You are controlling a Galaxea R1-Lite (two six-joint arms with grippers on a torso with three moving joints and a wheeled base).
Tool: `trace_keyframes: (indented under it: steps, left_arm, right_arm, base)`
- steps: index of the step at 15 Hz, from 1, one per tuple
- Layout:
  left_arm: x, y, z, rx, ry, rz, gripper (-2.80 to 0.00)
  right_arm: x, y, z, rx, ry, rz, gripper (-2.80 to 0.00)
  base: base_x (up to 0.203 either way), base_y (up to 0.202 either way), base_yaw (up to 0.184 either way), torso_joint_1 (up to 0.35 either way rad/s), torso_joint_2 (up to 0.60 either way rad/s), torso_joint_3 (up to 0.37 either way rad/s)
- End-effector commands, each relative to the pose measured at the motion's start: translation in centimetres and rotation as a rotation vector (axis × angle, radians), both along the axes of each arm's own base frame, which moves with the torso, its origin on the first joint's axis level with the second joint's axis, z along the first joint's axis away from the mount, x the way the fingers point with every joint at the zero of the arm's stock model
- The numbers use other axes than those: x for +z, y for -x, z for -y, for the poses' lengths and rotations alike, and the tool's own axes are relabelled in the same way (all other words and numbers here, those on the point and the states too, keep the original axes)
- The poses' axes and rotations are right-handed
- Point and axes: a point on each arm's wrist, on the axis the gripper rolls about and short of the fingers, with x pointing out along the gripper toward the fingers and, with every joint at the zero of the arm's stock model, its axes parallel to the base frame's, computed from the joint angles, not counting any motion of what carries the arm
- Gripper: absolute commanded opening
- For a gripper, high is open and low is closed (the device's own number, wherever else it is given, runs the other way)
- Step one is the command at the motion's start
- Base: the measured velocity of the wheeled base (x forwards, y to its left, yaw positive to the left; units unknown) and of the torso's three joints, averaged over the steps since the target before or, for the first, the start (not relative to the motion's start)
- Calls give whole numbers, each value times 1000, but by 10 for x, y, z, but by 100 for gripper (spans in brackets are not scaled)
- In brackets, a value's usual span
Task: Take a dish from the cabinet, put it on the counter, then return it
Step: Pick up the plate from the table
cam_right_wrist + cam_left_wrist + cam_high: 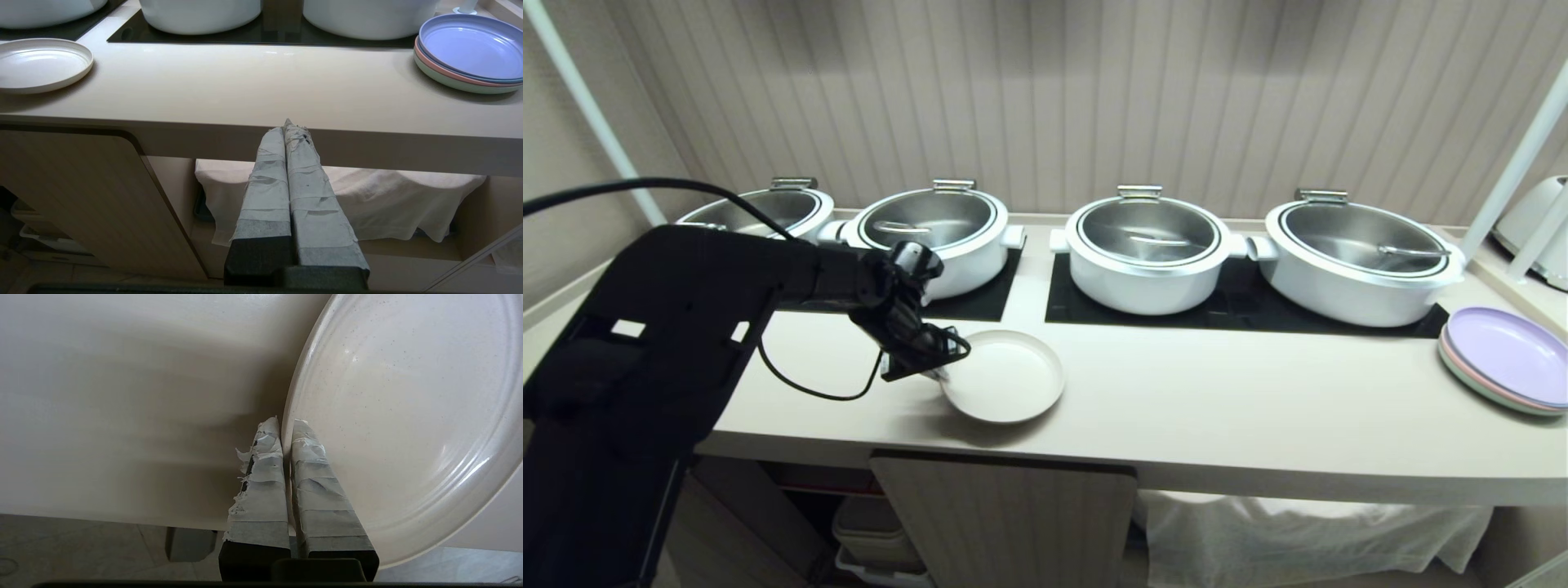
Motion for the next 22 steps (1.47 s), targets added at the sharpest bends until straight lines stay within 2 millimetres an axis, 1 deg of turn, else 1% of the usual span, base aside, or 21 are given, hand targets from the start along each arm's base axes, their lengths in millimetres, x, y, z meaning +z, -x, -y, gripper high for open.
trace_keyframes:
  steps: [1,8,9,10,12,15,19,22]
  left_arm:
    - [13,4,0,24,32,15,-280]
    - [47,21,-9,99,136,-15,-280]
    - [51,24,-10,100,137,-24,-280]
    - [51,30,-11,100,136,-42,-280]
    - [53,47,-14,88,141,-72,-280]
    - [61,77,-20,78,151,-73,-280]
    - [72,123,-31,28,138,-42,-280]
    - [79,157,-42,22,142,-33,-280]
  right_arm:
    - [0,0,0,0,0,-2,-280]
    - [0,0,0,-1,0,-1,-280]
    - [0,0,0,1,-1,0,-280]
    - [0,0,0,1,0,0,-280]
    - [0,0,0,0,0,0,-280]
    - [0,0,0,1,0,0,-280]
    - [0,0,0,-1,-1,0,-280]
    - [0,0,0,1,-1,1,-280]
  base:
    - [0,0,0,0,0,0]
    - [0,0,0,0,0,0]
    - [0,0,0,0,0,0]
    - [0,0,0,0,0,0]
    - [0,0,0,0,0,0]
    - [0,0,0,0,0,0]
    - [0,0,0,0,0,0]
    - [0,0,0,0,0,0]
